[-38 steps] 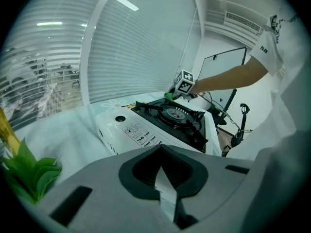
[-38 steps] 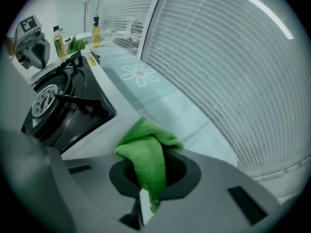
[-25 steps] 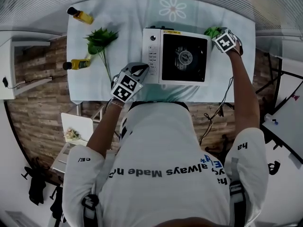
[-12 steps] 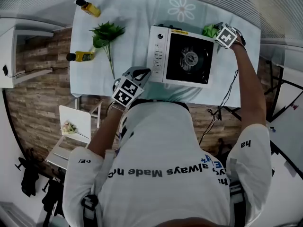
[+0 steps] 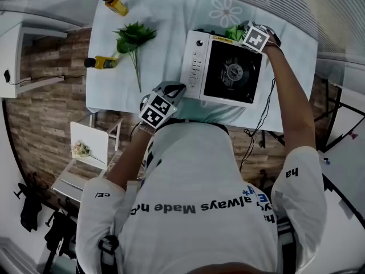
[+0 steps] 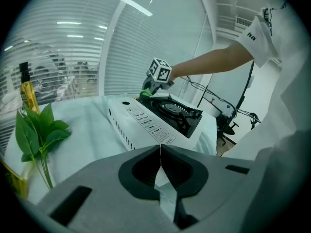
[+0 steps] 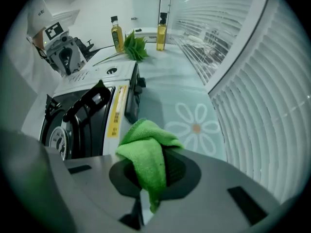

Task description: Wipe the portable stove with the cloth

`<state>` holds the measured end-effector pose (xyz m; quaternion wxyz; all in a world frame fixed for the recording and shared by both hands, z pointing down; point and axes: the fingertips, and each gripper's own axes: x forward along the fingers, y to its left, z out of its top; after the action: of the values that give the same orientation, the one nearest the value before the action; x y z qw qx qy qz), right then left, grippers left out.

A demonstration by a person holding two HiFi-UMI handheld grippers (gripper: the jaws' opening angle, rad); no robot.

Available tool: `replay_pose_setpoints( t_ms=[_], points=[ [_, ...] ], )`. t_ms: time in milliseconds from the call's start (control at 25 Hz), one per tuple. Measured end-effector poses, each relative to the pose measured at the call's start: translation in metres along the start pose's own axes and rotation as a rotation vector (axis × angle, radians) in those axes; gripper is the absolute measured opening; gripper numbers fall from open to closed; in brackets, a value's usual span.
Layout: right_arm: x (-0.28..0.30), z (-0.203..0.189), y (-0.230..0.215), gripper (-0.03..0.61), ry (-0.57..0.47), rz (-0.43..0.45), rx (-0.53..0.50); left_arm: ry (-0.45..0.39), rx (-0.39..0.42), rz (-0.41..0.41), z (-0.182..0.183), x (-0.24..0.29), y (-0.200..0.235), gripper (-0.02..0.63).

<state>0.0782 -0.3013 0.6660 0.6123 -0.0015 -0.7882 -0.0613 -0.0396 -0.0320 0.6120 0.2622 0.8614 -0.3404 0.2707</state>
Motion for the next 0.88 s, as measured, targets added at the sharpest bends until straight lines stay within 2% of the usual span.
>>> replay_pose_setpoints(
  t_ms=[200, 320, 480, 560, 640, 760, 880],
  points=[
    [0.006, 0.04, 0.003, 0.023, -0.051, -0.001, -0.012, -0.019, -0.008, 0.0, 0.0, 0.0, 0.0, 0.012],
    [0.006, 0.042, 0.003, 0.023, -0.04, -0.001, -0.011, -0.017, -0.003, -0.001, 0.0, 0.0, -0.001, 0.012],
    [-0.01, 0.059, -0.013, 0.023, -0.085, -0.078, -0.037, -0.027, -0.016, -0.011, 0.0, -0.001, -0.003, 0.012],
    [-0.022, 0.085, -0.021, 0.023, -0.129, -0.121, -0.07, -0.036, -0.024, -0.017, 0.001, -0.003, -0.005, 0.012],
    [-0.03, 0.117, -0.021, 0.023, -0.176, -0.128, -0.102, -0.047, -0.03, -0.024, 0.002, -0.006, -0.01, 0.014],
    [-0.031, 0.163, -0.008, 0.023, -0.232, -0.105, -0.144, -0.061, -0.04, -0.036, 0.001, -0.009, -0.018, 0.012],
    [-0.019, 0.2, 0.013, 0.023, -0.243, -0.067, -0.2, -0.074, -0.054, -0.039, -0.001, -0.013, -0.021, 0.013]
  ],
)
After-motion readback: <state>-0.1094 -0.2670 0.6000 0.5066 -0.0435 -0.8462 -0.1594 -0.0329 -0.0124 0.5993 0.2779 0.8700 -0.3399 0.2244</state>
